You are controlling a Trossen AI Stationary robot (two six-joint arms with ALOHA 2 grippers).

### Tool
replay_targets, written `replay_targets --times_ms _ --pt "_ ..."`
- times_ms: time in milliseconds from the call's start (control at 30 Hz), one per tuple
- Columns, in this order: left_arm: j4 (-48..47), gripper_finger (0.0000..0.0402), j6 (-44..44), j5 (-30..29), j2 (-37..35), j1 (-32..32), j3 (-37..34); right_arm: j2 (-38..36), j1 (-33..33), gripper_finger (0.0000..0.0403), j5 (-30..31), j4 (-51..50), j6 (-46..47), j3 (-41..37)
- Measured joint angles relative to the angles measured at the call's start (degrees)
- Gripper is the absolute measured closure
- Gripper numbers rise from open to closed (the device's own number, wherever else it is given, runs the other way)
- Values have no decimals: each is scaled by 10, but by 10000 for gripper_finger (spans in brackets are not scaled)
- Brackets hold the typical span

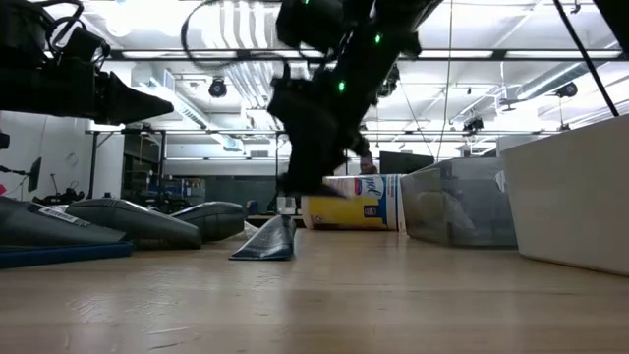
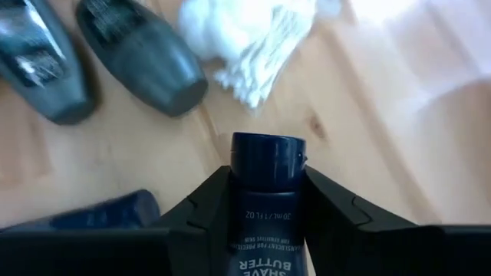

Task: Pick & Place Travel size toiletries
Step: Put the top shave cream into the gray bin

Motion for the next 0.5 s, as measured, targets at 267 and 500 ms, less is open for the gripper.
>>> replay_targets --times_ms 267,500 --pt "0 211 0 0 0 0 0 -106 1 274 0 1 -34 -45" --pt "0 211 0 0 0 0 0 -216 10 276 1 56 -9 -152"
